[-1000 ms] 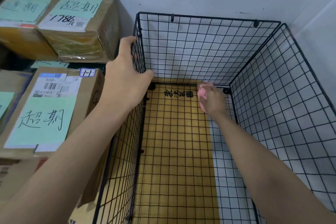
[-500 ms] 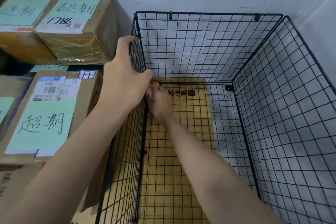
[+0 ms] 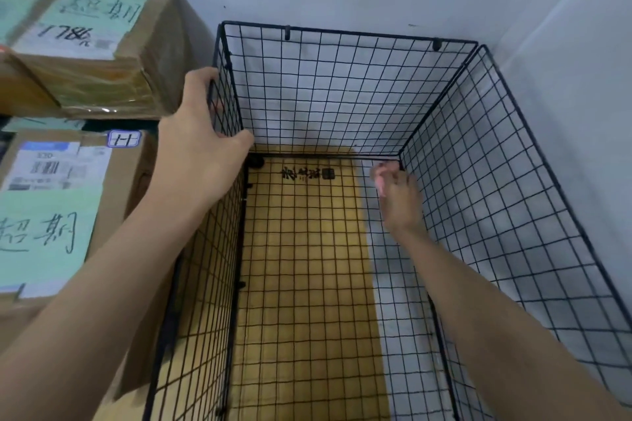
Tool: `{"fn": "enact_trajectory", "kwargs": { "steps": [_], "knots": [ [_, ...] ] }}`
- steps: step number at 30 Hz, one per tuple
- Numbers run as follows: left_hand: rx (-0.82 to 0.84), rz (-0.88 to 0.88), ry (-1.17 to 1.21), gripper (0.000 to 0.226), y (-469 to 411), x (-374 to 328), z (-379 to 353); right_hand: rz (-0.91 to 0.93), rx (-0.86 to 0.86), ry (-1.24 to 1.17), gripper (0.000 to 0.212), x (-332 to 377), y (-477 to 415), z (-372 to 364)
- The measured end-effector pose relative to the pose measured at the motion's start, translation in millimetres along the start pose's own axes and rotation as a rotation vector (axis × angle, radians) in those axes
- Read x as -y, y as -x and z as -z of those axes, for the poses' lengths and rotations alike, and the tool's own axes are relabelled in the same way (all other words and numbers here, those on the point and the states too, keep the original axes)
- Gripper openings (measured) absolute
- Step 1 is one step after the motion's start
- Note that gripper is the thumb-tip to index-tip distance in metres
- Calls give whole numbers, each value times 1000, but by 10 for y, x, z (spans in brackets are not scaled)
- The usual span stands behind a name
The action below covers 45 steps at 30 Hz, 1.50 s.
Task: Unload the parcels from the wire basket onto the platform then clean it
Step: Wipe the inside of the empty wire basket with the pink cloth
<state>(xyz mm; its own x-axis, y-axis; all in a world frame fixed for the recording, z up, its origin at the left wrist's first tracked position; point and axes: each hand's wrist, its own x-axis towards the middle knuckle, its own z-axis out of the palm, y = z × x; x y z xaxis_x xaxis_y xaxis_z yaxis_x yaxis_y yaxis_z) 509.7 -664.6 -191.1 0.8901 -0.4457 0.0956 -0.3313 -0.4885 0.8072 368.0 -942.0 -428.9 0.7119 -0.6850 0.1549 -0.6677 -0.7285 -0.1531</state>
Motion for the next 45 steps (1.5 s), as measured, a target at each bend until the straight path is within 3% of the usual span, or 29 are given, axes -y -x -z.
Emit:
{"fn": "enact_trajectory", "kwargs": {
  "steps": [5,9,11,13,15,18,20,29,33,37,39,41,42,45],
  "knots": [
    [-8,20,-7,62,-5,6,-7,-144,-11,-341,47,600,266,-92],
    [-9,28,-10,64,-17,12,-3,120,87,-544,27,1607,564,-209],
    [-9,33,-13,63,-10,9,1,170,116,-583,36,2092,763,-278],
    [-11,27,-16,63,-12,3,1,92,105,-624,48,2313,870,-279],
    [-10,24,-19,62,-9,3,5,98,139,-641,55,2266,883,-236],
    [-15,31,-4,61,-5,11,10,248,184,-473,62,1898,762,-178],
    [-13,36,2,61,-9,17,6,245,148,-380,62,1540,659,-171],
    [-1,26,16,63,4,-5,1,-128,78,-143,64,-71,599,53],
    [5,38,11,63,5,-20,-3,-147,79,-252,56,141,697,17],
    [11,33,1,63,-1,-23,-2,-24,91,-386,60,665,789,-59],
    [8,35,-12,63,-4,-23,-3,109,186,-395,43,1103,919,-44],
    [7,41,-22,62,-3,-23,-3,250,269,-559,25,1614,1158,-5],
    [10,39,-25,62,1,-26,-2,274,281,-614,28,1826,1284,-17],
    [15,36,-27,62,4,-24,8,259,267,-571,71,2131,1452,-127]
  ]
}}
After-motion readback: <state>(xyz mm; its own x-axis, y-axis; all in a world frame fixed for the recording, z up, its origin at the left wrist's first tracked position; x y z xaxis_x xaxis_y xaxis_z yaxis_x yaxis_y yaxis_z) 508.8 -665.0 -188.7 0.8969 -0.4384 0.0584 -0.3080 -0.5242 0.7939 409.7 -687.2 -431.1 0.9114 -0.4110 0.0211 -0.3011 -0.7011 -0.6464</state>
